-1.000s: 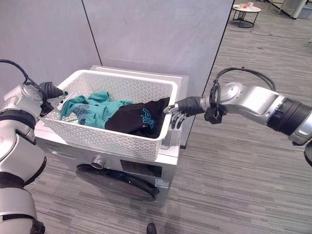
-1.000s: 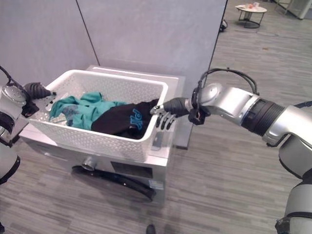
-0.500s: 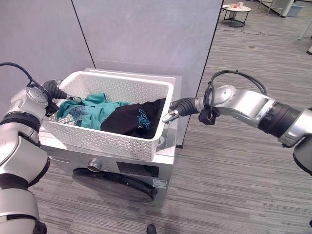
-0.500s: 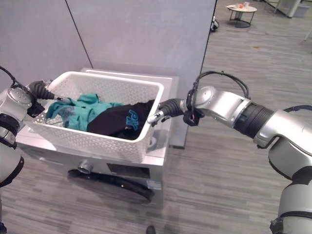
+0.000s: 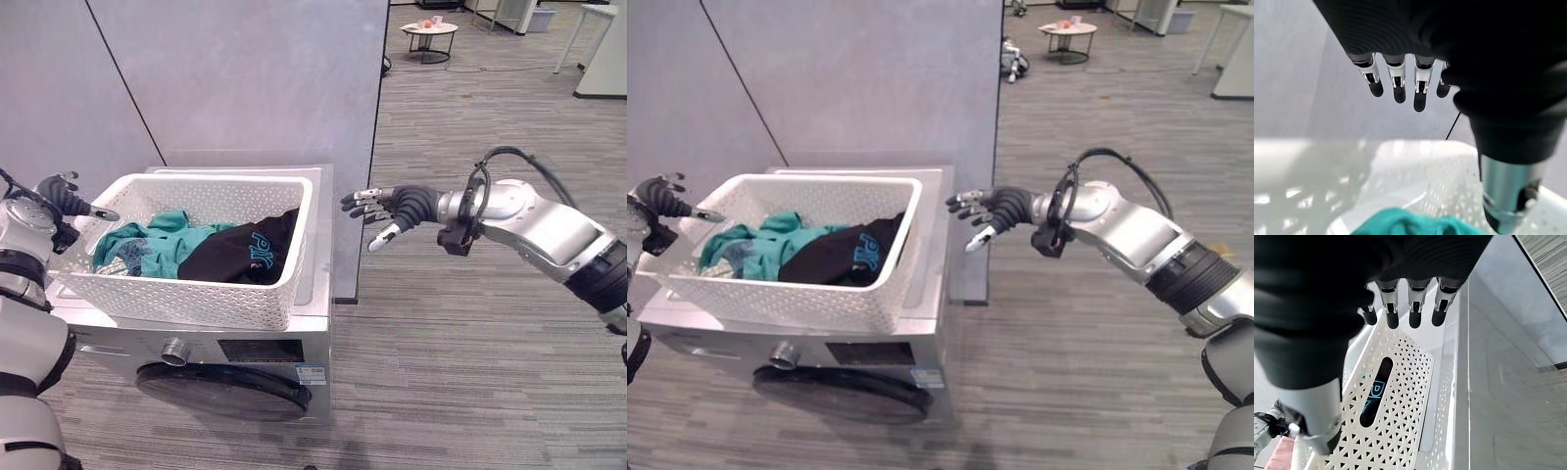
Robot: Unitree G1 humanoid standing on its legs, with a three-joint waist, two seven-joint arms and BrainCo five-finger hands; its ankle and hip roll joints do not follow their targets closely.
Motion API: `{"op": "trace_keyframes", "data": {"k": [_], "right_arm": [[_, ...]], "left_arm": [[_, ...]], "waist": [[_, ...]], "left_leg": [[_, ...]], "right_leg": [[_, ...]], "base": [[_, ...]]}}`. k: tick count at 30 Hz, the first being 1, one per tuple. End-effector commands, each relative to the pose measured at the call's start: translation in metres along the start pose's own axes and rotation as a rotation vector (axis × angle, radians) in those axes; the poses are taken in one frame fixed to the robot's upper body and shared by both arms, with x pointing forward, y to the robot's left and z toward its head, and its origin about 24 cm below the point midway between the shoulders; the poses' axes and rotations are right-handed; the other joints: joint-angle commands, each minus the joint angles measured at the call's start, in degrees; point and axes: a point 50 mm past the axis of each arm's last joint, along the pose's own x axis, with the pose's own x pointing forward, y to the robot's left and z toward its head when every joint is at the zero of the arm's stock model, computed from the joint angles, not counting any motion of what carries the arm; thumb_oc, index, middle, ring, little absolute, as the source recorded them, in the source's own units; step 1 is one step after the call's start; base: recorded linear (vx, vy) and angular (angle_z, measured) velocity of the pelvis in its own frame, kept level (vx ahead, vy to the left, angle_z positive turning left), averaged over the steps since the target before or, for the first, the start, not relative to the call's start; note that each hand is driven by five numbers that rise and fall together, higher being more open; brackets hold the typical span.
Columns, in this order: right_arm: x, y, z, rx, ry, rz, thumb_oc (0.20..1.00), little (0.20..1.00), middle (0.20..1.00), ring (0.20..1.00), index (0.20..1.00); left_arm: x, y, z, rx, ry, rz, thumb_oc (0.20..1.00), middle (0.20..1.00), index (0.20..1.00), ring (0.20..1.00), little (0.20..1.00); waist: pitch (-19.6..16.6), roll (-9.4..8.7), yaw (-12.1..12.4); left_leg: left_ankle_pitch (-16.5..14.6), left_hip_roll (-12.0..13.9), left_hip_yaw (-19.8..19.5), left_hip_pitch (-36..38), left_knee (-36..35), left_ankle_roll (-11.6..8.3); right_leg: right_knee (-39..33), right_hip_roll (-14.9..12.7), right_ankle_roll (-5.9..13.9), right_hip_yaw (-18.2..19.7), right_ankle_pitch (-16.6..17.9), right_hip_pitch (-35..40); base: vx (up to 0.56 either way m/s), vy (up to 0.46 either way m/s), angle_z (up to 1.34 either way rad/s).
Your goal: Grab the laundry basket,head to the washer,open it,put in the laundry and shut it.
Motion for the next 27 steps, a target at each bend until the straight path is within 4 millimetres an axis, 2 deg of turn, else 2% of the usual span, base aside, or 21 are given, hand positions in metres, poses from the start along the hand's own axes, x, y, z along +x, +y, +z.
{"op": "trace_keyframes", "data": {"k": [1,4,6,7,8,10,11,13,14,16,19,20,21,22,23,24,26,27], "right_arm": [[-0.007,-0.015,0.024,-0.044,-0.146,-0.117,1.0,1.0,1.0,1.0,1.0],[-0.01,-0.015,0.016,-0.022,-0.16,-0.151,1.0,1.0,1.0,1.0,1.0],[-0.021,-0.019,0.013,-0.012,-0.198,-0.217,1.0,1.0,1.0,1.0,1.0],[-0.023,-0.02,0.01,-0.004,-0.204,-0.236,1.0,1.0,1.0,1.0,1.0],[-0.03,-0.024,0.009,0.001,-0.227,-0.29,1.0,1.0,1.0,1.0,1.0],[-0.055,-0.027,0.002,-0.029,-0.289,-0.455,1.0,1.0,1.0,1.0,1.0],[-0.078,-0.031,-0.017,-0.035,-0.295,-0.632,1.0,1.0,1.0,1.0,1.0],[-0.131,-0.027,-0.056,-0.101,-0.186,-0.911,1.0,1.0,1.0,1.0,1.0],[-0.131,-0.026,-0.056,-0.102,-0.185,-0.911,1.0,1.0,1.0,1.0,1.0],[-0.165,-0.023,-0.073,-0.172,-0.088,-1.067,1.0,1.0,1.0,1.0,1.0],[-0.209,-0.012,-0.103,-0.26,0.147,-1.227,1.0,1.0,1.0,1.0,1.0],[-0.231,0.002,-0.13,-0.257,0.323,-1.277,1.0,1.0,1.0,1.0,1.0],[-0.231,0.002,-0.131,-0.259,0.323,-1.276,1.0,1.0,1.0,1.0,1.0],[-0.248,0.022,-0.164,-0.164,0.49,-1.298,1.0,1.0,1.0,1.0,1.0],[-0.249,0.027,-0.169,-0.133,0.51,-1.272,1.0,1.0,1.0,1.0,1.0],[-0.25,0.041,-0.183,-0.091,0.562,-1.286,1.0,1.0,1.0,1.0,1.0],[-0.258,0.084,-0.231,0.117,0.761,-1.232,1.0,1.0,1.0,1.0,1.0],[-0.263,0.116,-0.254,0.226,0.887,-1.208,1.0,1.0,1.0,1.0,1.0]], "left_arm": [[-0.005,0.026,-0.003,-0.091,-0.034,0.144,1.0,1.0,1.0,1.0,1.0],[-0.006,0.027,-0.005,-0.191,-0.063,0.18,1.0,1.0,1.0,1.0,1.0],[-0.008,0.032,-0.002,-0.303,-0.123,0.243,1.0,1.0,1.0,1.0,1.0],[-0.007,0.029,-0.003,-0.294,-0.123,0.237,1.0,1.0,1.0,1.0,1.0],[-0.008,0.029,0.005,-0.324,-0.171,0.271,1.0,1.0,1.0,1.0,1.0],[-0.015,0.03,0.008,-0.353,-0.262,0.361,1.0,1.0,1.0,1.0,1.0],[-0.026,0.032,0.005,-0.376,-0.344,0.442,1.0,1.0,1.0,1.0,1.0],[-0.052,0.043,-0.025,-0.307,-0.381,0.594,1.0,1.0,1.0,1.0,1.0],[-0.052,0.042,-0.026,-0.305,-0.38,0.593,1.0,1.0,1.0,1.0,1.0],[-0.069,0.053,-0.046,-0.226,-0.366,0.695,1.0,1.0,1.0,1.0,1.0],[-0.088,0.058,-0.093,-0.166,-0.232,0.795,1.0,1.0,1.0,1.0,1.0],[-0.098,0.055,-0.131,-0.156,-0.087,0.831,1.0,1.0,1.0,1.0,1.0],[-0.099,0.055,-0.132,-0.155,-0.087,0.831,1.0,1.0,1.0,1.0,1.0],[-0.104,0.045,-0.159,-0.196,0.029,0.822,1.0,1.0,1.0,1.0,1.0],[-0.106,0.041,-0.164,-0.209,0.039,0.804,1.0,1.0,1.0,1.0,1.0],[-0.11,0.029,-0.183,-0.242,0.116,0.786,1.0,1.0,1.0,1.0,1.0],[-0.119,-0.003,-0.224,-0.281,0.322,0.695,1.0,1.0,1.0,1.0,1.0],[-0.128,-0.031,-0.248,-0.314,0.456,0.625,1.0,1.0,1.0,1.0,1.0]], "waist": [[-0.1,-3.83,1.2],[-0.3,-3.53,0.9],[-0.4,-3.19,0.5],[-0.4,-3.09,0.4],[-0.4,-2.91,0.1],[-0.3,-2.54,-0.3],[-0.4,-2.4,-0.5],[-1.0,-2.23,-0.6],[-1.1,-2.28,-0.5],[-1.3,-2.41,-0.5],[-1.5,-2.31,-0.7],[-1.3,-2.28,-1.1],[-1.4,-2.28,-1.1],[-1.1,-2.29,-1.4],[-1.1,-2.34,-1.4],[-0.9,-2.3,-1.5],[-0.4,-2.42,-1.6],[0.0,-2.45,-1.7]], "left_leg": [[-0.8,0.6,1.9,5.3,-2.8,-6.39],[-0.8,0.8,2.1,5.6,-2.8,-6.54],[-0.9,1.0,2.1,5.8,-2.8,-6.64],[-0.8,1.0,2.2,5.8,-2.8,-6.66],[-1.0,1.1,2.1,6.1,-2.8,-6.68],[-1.1,1.2,2.1,6.3,-2.8,-6.59],[-1.2,1.2,2.0,6.8,-2.8,-6.59],[-2.0,1.5,1.6,7.6,-2.8,-6.54],[-1.7,1.4,1.6,7.5,-2.8,-6.52],[-1.9,1.4,1.3,7.5,-2.8,-6.48],[-2.1,1.4,1.1,7.6,-2.8,-6.48],[-2.6,1.4,1.0,7.8,-2.7,-6.5],[-2.3,1.4,1.1,7.7,-2.7,-6.47],[-2.6,1.4,0.9,7.9,-2.6,-6.47],[-2.2,1.3,1.1,7.8,-2.7,-6.43],[-2.2,1.4,1.0,7.9,-2.6,-6.41],[-2.1,1.3,0.9,7.9,-2.6,-6.38],[-2.3,1.4,0.9,8.0,-2.4,-6.47]], "right_leg": [[-14.6,-9.6,8.74,-0.4,20.1,4.6],[-14.6,-9.3,8.51,0.0,19.4,4.7],[-14.6,-9.1,8.38,0.2,18.7,4.8],[-14.6,-9.0,8.31,0.3,18.6,4.8],[-14.6,-8.9,8.33,0.3,18.2,5.0],[-14.6,-8.7,8.13,0.7,17.6,5.0],[-14.6,-8.5,7.87,1.1,16.9,5.3],[-14.6,-8.2,7.62,1.3,15.3,6.1],[-14.6,-8.2,7.52,1.4,15.5,6.0],[-14.6,-8.1,7.39,1.5,15.3,6.0],[-14.6,-7.9,7.16,1.6,14.7,6.1],[-14.5,-7.9,7.11,1.8,14.4,6.4],[-14.6,-7.9,7.0,1.8,14.7,6.2],[-14.5,-7.9,6.99,1.9,14.5,6.4],[-14.5,-7.9,6.79,2.0,14.9,6.2],[-14.5,-7.9,6.64,2.0,14.7,6.3],[-14.4,-7.8,6.48,1.9,14.7,6.4],[-14.3,-7.8,6.44,1.7,14.3,6.6]], "base": [[0.0,0.0,0.0],[-0.01,-0.039,-0.06],[0.0,-0.032,-0.05],[0.0,-0.042,-0.01],[0.0,-0.04,-0.02],[-0.01,-0.062,-0.07],[0.01,-0.082,-0.09],[0.02,-0.076,-0.09],[0.0,-0.046,-0.14],[0.01,-0.036,-0.16],[0.01,-0.023,0.0],[-0.01,-0.033,0.03],[0.0,0.0,0.0],[-0.04,-0.019,0.02],[-0.03,-0.019,0.05],[-0.05,-0.019,0.07],[-0.03,-0.011,0.03],[-0.05,-0.008,0.0]]}}
